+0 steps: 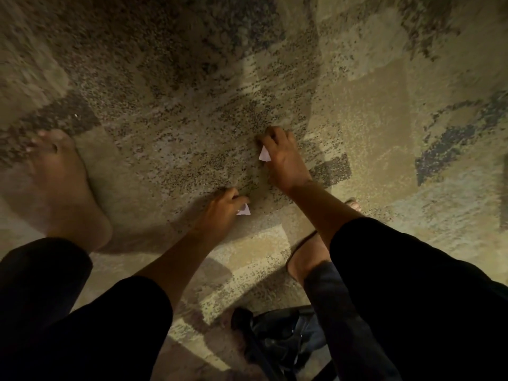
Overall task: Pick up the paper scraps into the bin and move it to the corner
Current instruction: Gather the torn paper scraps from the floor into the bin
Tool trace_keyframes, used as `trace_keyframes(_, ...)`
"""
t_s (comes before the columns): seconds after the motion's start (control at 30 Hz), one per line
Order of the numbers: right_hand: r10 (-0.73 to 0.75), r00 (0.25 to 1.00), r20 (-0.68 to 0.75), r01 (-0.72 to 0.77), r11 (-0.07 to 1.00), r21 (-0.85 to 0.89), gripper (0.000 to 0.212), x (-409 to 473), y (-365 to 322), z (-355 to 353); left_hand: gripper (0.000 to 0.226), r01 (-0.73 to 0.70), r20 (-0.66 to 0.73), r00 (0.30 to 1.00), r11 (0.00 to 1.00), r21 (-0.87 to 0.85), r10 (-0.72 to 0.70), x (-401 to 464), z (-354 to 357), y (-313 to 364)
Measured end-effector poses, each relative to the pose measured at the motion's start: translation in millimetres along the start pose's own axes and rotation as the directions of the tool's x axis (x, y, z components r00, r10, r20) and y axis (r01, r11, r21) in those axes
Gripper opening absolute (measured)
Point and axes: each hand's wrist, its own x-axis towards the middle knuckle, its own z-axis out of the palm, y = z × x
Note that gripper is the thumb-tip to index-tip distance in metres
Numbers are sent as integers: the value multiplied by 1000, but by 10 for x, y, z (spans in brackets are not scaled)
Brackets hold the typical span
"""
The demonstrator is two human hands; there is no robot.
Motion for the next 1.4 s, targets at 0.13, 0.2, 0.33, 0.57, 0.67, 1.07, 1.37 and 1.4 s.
trace_keyframes(0.13,-11,1000,20,10,998,55,47,16,-53,-118,40,34,-29,999,999,-40,-35,-83,-49,-10)
trace_keyframes(0.2,-48,999,11,47,997,58,55,26,-51,-154,41,51,-26,998,997,-63,-53,-95,-72,-40)
trace_keyframes(0.33,-32,999,38,28,994,102,41,64,-45,-172,44,64,-3,998,995,-82,-64,-80,-117,-89)
trace_keyframes(0.57,-80,995,52,71,985,158,25,-6,-16,-48,42,85,-39,995,989,-122,-90,-85,-164,-179)
trace_keyframes(0.67,-93,995,27,88,988,128,12,-66,-6,-24,42,75,-75,993,986,-150,-87,-95,-204,-164)
trace_keyframes(1.07,432,819,379,-528,305,793,19,-61,-744,-608,39,-39,-379,908,868,-496,-176,-132,-1154,247)
trace_keyframes(1.37,121,956,269,-266,-38,963,41,565,-1678,-2021,44,-281,-643,745,791,-543,-176,-150,-2953,811)
trace_keyframes(1.4,109,967,231,-226,-51,973,41,653,-1790,-2194,43,-304,-661,727,777,-552,-185,-131,-3148,847)
